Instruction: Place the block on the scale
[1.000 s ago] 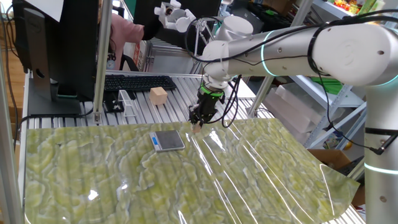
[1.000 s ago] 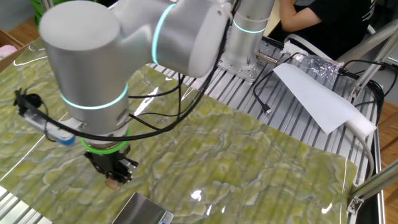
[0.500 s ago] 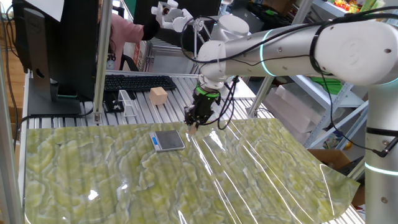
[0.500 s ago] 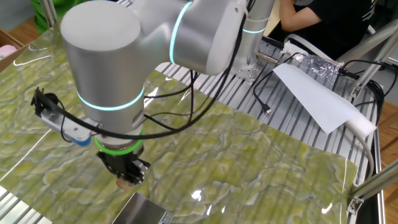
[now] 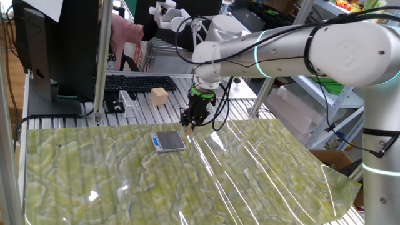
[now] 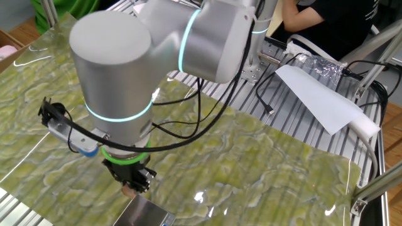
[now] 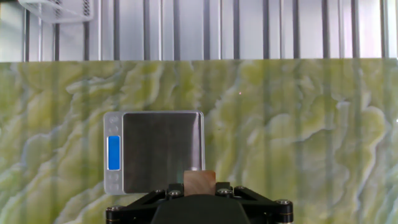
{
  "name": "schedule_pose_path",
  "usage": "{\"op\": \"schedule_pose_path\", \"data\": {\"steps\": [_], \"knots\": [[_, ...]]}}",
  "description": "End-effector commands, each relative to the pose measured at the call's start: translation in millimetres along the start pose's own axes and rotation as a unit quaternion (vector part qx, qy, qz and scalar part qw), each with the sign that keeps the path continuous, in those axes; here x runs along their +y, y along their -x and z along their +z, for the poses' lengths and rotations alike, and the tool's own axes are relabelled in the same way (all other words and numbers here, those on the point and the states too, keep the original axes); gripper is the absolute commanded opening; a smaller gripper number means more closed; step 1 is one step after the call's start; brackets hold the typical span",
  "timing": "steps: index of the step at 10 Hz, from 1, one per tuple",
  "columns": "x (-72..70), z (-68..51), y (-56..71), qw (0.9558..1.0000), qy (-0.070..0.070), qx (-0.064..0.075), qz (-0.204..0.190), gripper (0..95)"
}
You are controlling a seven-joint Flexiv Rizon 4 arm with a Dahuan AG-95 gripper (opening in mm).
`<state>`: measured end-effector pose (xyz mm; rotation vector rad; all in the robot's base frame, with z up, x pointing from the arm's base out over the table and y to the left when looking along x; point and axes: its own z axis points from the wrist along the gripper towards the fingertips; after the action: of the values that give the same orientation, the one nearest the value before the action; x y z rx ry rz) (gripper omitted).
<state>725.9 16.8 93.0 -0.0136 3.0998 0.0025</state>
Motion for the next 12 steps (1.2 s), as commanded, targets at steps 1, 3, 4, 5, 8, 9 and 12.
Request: {"op": "schedule_pose_path", "data": {"steps": [1,3,4,5,8,9,12], "knots": [[7.7,3.2,1.9,1.0000,-0.001,0.001,0.006,0.0],[13.3,8.0,5.1,0.9999,0.000,0.000,0.012,0.0],[14.4,9.4,5.9,0.9999,0.000,-0.001,0.012,0.0],[16.9,13.0,8.0,0.9999,0.000,0.000,0.013,0.0],[23.0,21.8,12.7,0.9999,0.000,-0.001,0.016,0.0],[24.3,24.1,13.9,0.9999,-0.001,-0.001,0.016,0.0],[27.5,29.8,16.4,0.9999,-0.001,-0.001,0.017,0.0]]}}
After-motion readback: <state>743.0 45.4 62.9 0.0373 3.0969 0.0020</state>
